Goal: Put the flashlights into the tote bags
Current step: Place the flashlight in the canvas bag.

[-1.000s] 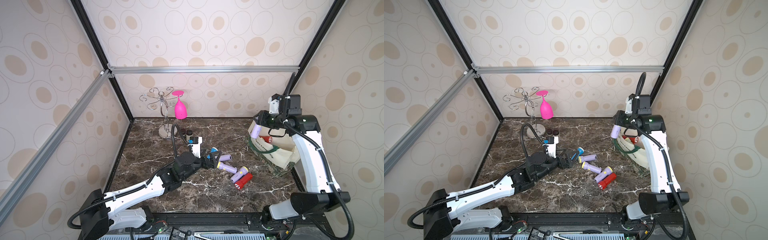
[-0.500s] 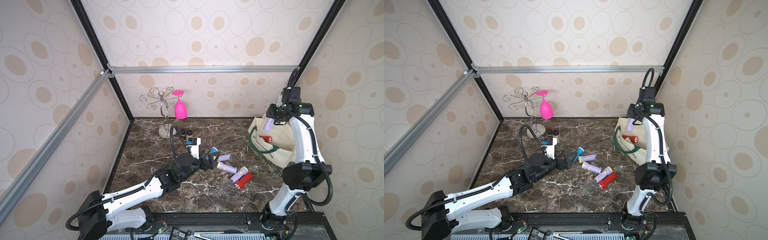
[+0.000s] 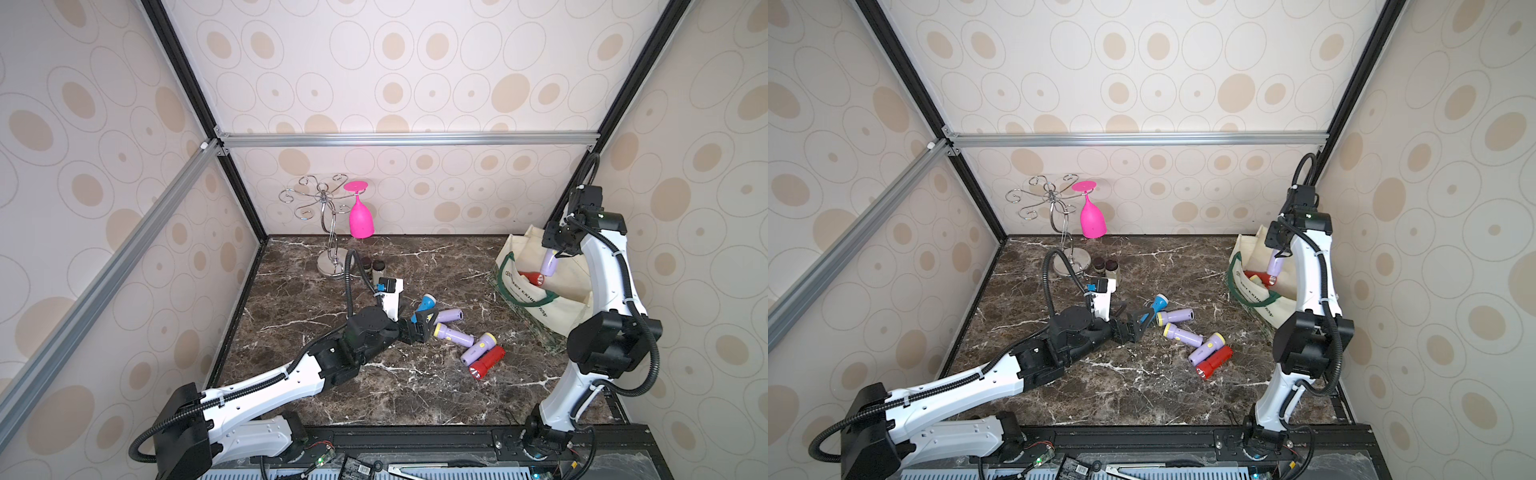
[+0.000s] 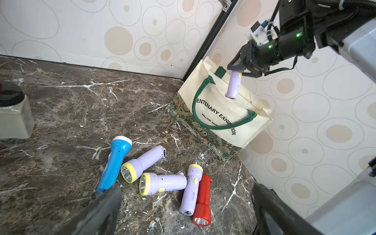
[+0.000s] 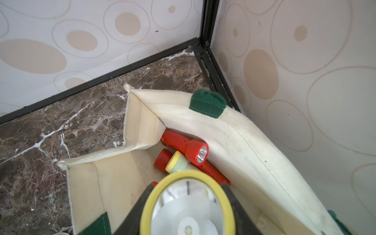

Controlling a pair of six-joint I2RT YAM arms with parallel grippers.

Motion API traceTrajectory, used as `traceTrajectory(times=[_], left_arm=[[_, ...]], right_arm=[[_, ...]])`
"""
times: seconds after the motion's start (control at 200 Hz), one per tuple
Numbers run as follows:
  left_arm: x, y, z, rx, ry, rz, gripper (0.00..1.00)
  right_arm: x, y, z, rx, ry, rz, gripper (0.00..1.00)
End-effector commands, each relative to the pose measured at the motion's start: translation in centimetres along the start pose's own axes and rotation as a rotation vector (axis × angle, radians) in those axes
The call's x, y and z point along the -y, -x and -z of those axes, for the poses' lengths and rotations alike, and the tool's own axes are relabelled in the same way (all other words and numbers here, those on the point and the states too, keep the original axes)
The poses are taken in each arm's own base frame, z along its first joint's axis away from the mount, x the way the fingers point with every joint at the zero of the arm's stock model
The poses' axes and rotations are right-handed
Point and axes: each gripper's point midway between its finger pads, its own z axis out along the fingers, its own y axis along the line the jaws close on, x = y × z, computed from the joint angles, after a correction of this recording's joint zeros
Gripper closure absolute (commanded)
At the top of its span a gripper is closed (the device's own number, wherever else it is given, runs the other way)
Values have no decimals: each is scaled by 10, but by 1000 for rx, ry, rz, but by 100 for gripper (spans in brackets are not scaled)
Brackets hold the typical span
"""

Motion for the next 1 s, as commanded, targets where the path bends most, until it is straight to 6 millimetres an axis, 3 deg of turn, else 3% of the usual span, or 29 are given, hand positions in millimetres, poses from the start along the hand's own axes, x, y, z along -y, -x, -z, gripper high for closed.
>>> traceTrajectory(times=[0.0, 0.21, 0.38, 0.53, 0.67, 0.85, 0.996], left_arm=[[6, 5, -6, -10, 1, -12, 0], [2, -13, -21, -83, 11, -20, 0], [-8, -23, -26, -118, 49, -9, 0], [-17, -30, -31, -151, 87, 0, 0], [-31, -36, -35, -185, 130, 29, 1], [-45, -42, -36, -208, 143, 72, 3], [-60, -48, -42, -257, 164, 94, 4]], right_arm=[[-2, -17, -15, -53, 7, 6, 99], [-6, -38, -24, -80, 45, -19, 91], [-7, -40, -18, -82, 51, -15, 75], [-11, -32, 1, -34, 46, -4, 50], [-19, -22, 24, 25, 52, 2, 34], [-34, -6, 52, 99, 79, -4, 23], [-61, 4, 83, 178, 120, 33, 16]])
